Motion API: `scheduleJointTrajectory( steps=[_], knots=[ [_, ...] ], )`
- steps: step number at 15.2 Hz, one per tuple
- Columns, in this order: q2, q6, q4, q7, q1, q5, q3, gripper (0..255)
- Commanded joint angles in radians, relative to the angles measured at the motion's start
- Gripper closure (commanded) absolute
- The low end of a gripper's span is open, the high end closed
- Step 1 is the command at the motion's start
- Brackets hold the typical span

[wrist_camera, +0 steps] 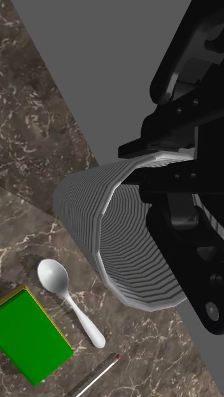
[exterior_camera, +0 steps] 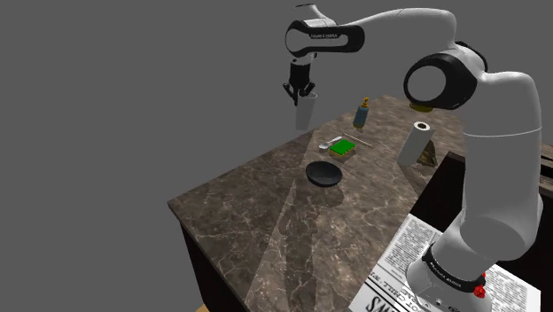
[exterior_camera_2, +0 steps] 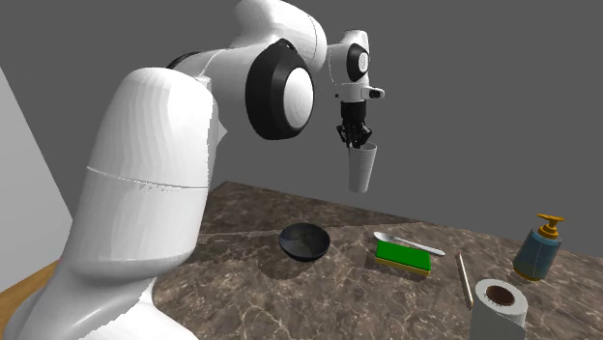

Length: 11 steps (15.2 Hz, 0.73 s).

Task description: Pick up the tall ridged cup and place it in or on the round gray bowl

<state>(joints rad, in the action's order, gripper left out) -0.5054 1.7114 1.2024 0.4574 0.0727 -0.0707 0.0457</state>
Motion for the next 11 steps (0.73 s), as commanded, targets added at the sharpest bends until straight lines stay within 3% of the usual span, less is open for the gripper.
scheduleJointTrajectory(
  steps=[1, 5, 11],
  knots=[
    [0.077, 0.026, 0.103, 0.012, -0.010, -0.004, -0.002, 255],
    [0.258, 0.080, 0.342, 0.049, -0.034, -0.015, -0.010, 255],
    [0.494, 0.109, 0.612, 0.106, -0.066, -0.024, -0.032, 255]
  ],
)
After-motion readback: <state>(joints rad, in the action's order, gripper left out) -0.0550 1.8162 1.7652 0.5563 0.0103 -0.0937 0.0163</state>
